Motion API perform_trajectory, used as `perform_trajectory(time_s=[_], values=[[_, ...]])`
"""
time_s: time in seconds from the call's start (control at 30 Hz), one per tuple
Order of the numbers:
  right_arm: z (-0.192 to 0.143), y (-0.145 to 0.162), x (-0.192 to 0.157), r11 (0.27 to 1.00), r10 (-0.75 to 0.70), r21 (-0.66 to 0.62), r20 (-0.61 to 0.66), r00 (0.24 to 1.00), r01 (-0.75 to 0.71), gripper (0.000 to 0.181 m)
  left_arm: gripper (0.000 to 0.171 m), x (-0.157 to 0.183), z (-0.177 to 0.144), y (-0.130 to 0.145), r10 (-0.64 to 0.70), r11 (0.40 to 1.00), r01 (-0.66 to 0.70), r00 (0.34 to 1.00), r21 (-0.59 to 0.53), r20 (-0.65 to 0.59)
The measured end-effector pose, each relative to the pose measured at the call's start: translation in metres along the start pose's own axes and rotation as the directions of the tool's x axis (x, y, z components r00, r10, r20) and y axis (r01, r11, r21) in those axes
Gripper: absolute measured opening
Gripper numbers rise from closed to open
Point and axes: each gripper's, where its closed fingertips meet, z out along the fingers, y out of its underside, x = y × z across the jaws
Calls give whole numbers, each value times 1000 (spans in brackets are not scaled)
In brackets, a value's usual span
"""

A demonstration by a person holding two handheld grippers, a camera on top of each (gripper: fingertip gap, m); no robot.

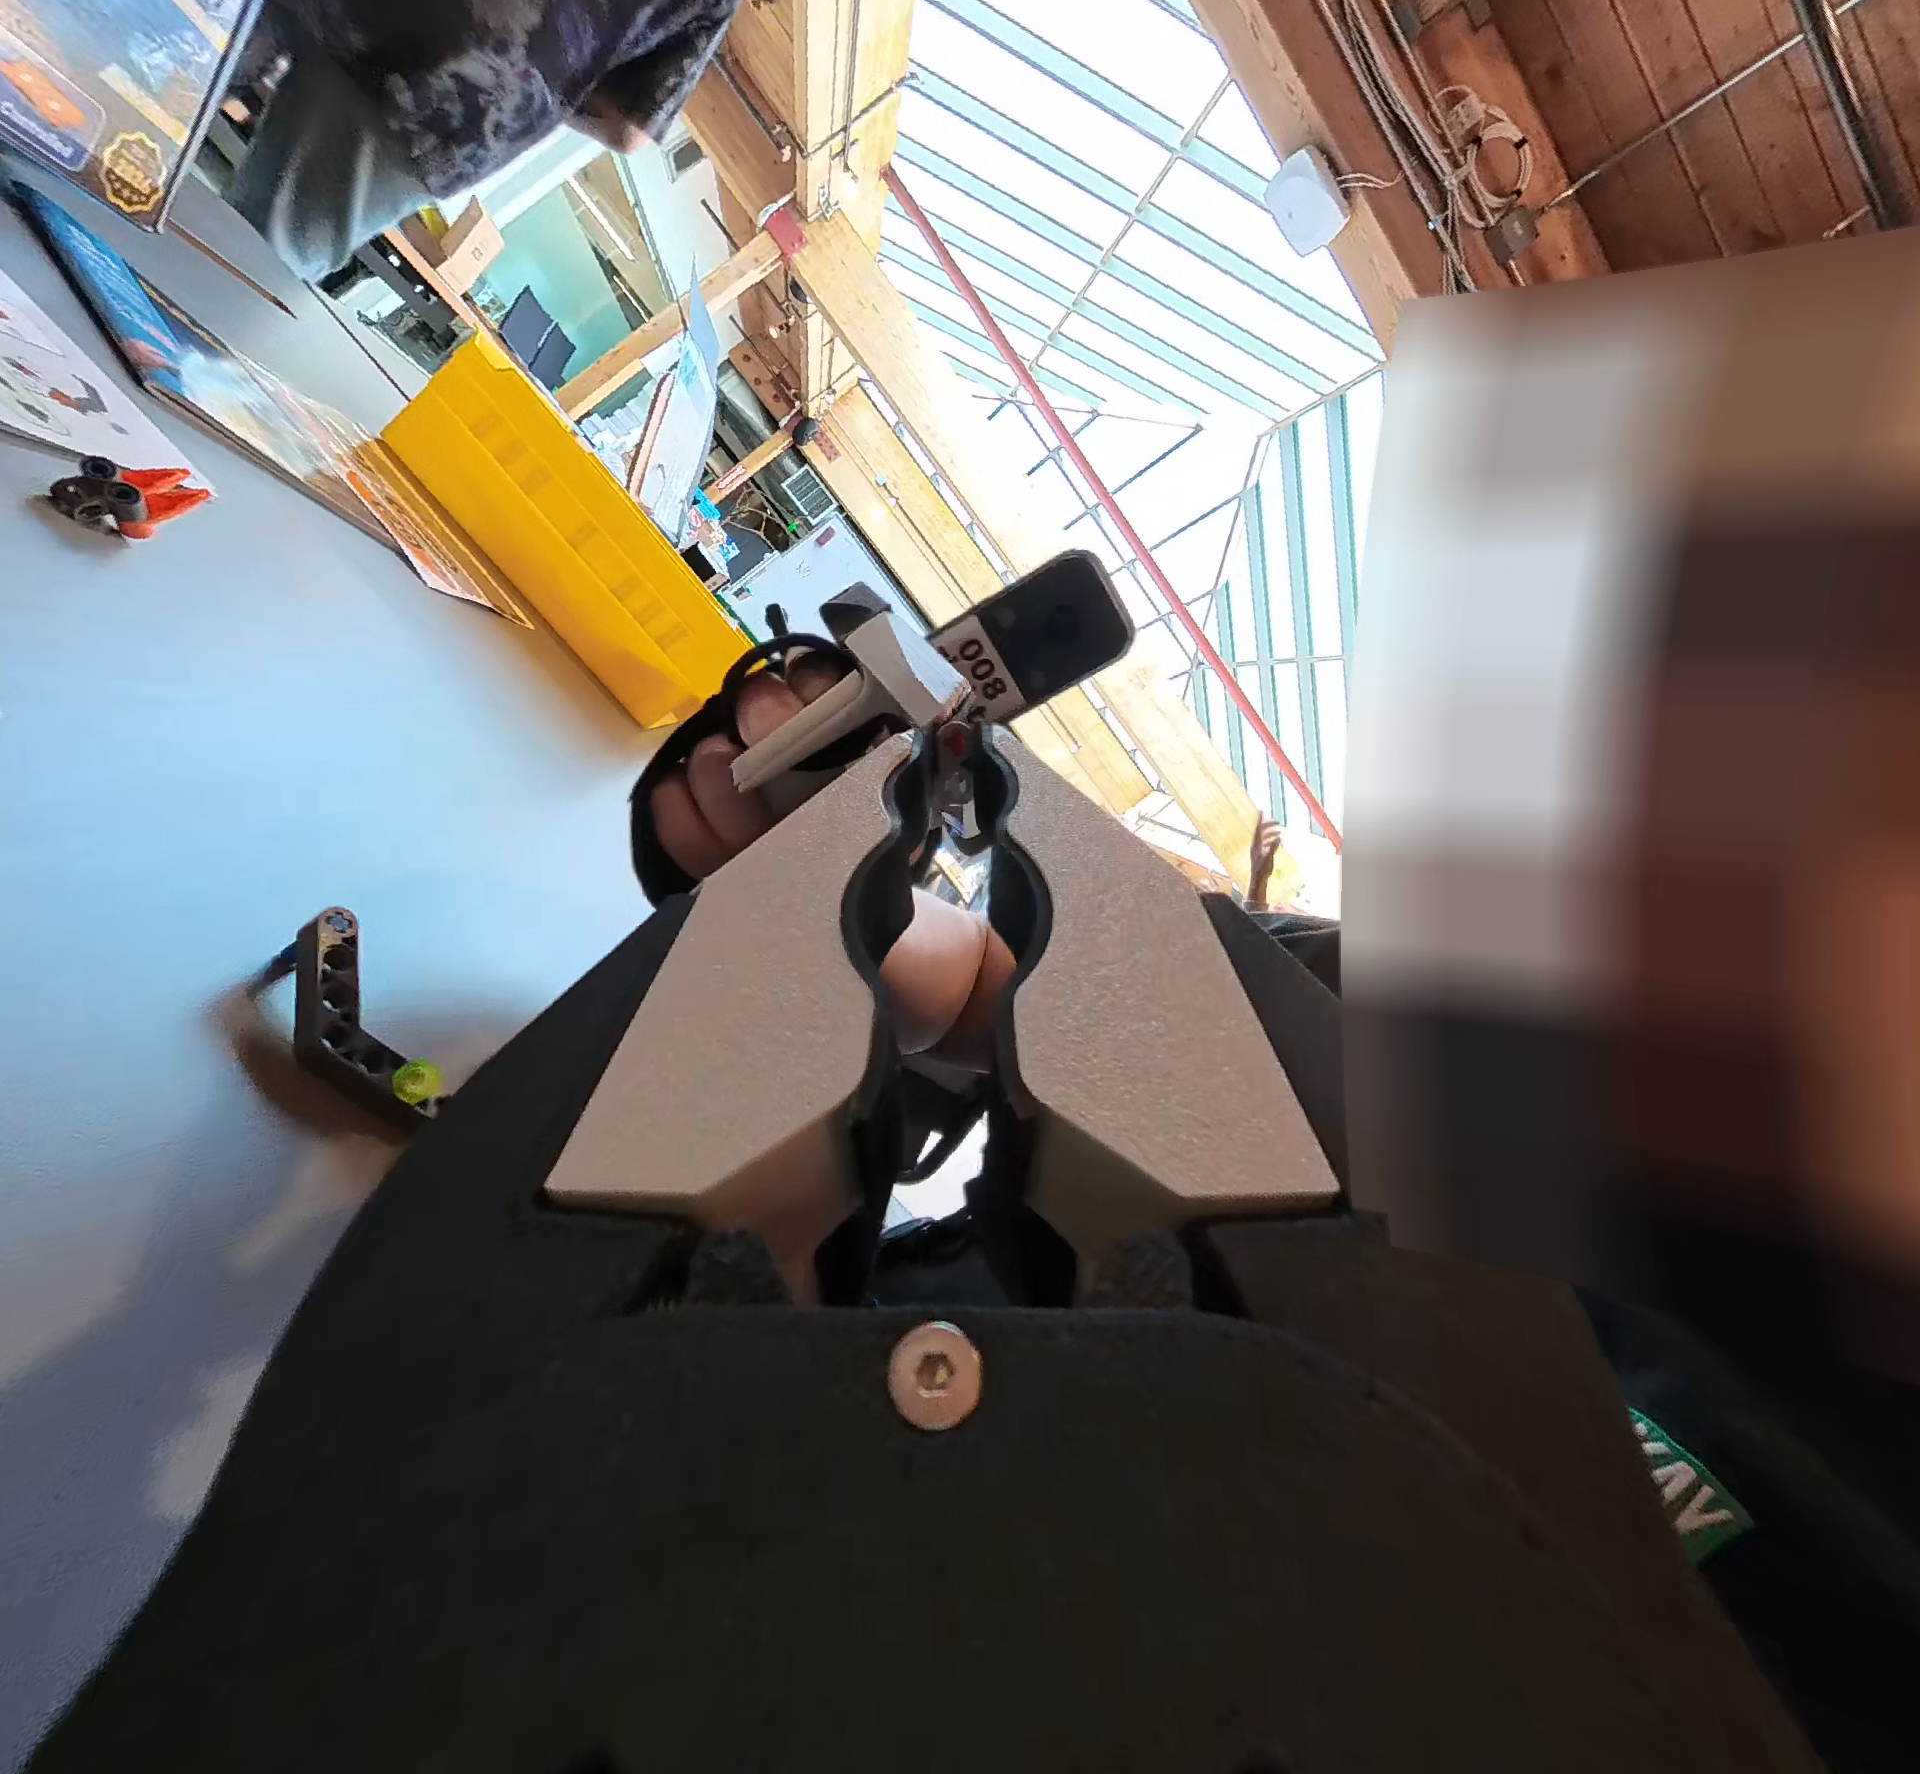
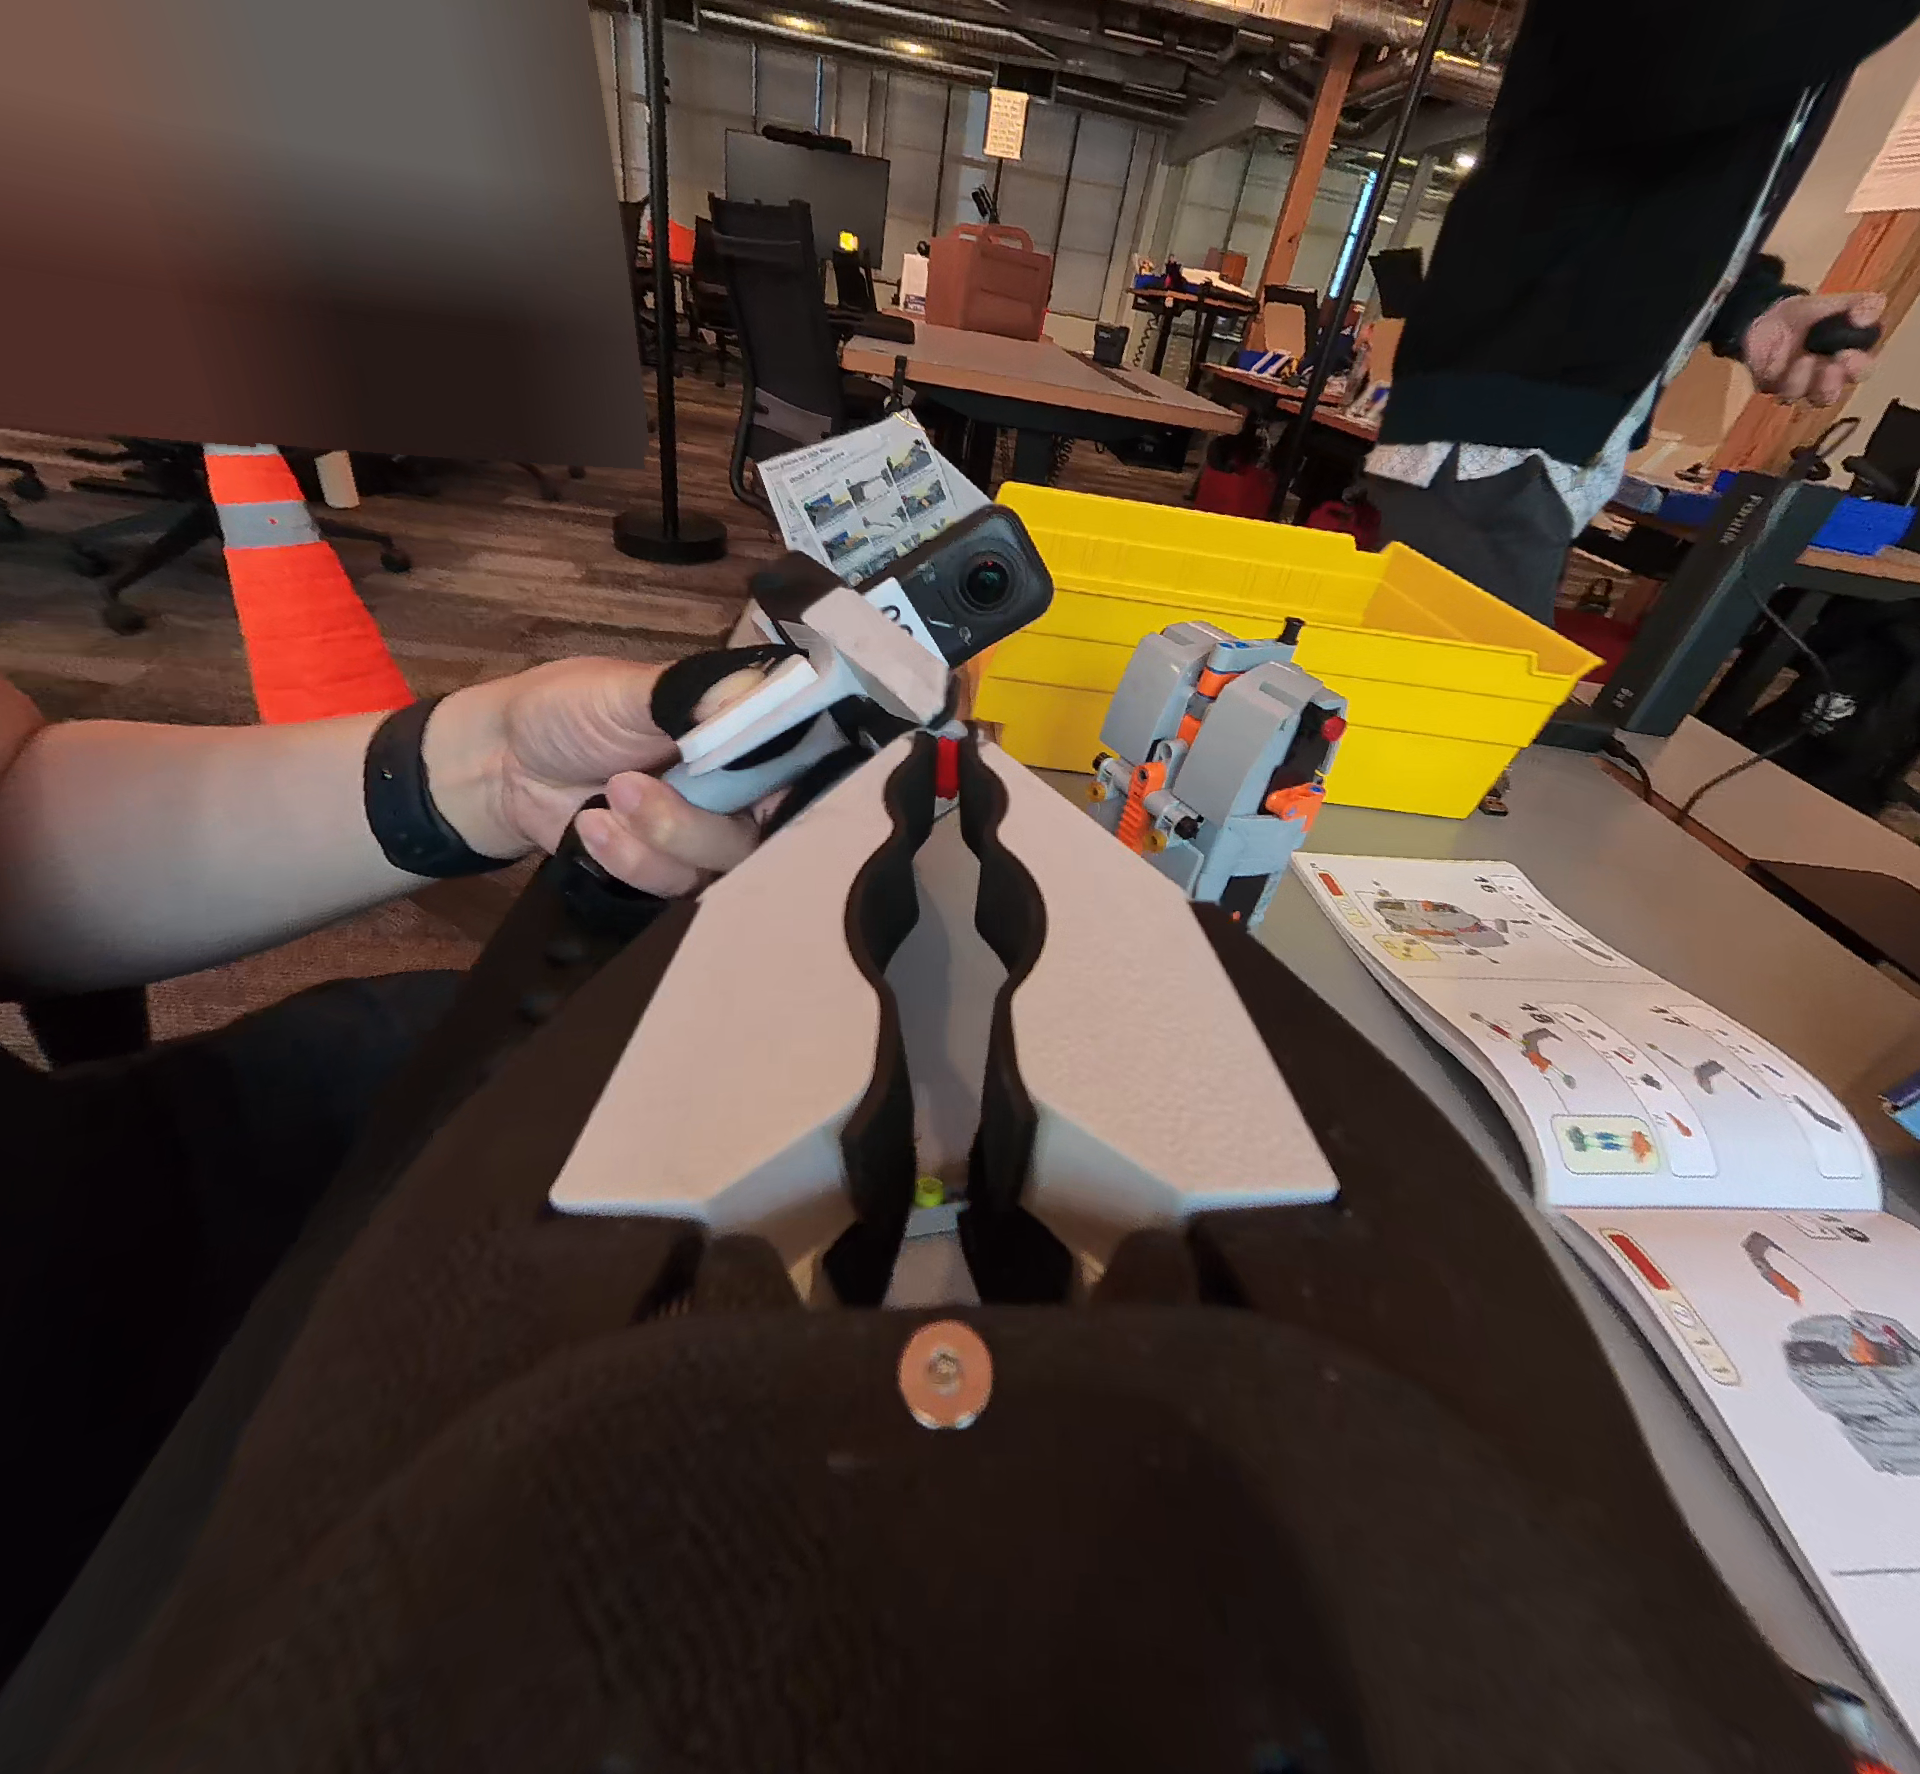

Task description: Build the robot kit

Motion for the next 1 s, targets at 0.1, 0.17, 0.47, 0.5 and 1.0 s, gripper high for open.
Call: perform_trajectory(time_s=[0.1,0.17,0.47,0.5,1.0], values=[[0,2,3,999,-35,-20,-23,999,34,3,6,-4,0,-3,14,1000,-14,1000,9,25],[0,4,4,999,-33,-32,-29,999,32,4,6,-6,-1,-3,24,1000,-25,999,12,46],[-1,4,6,998,-38,-46,-28,999,37,5,6,-8,0,-2,41,999,-42,997,4,69],[-1,4,6,998,-45,-47,-29,999,43,5,5,-8,0,-2,42,999,-42,997,3,69],[-5,7,6,997,-32,-74,-12,999,31,4,6,-8,-2,-5,47,999,-48,997,18,65]])
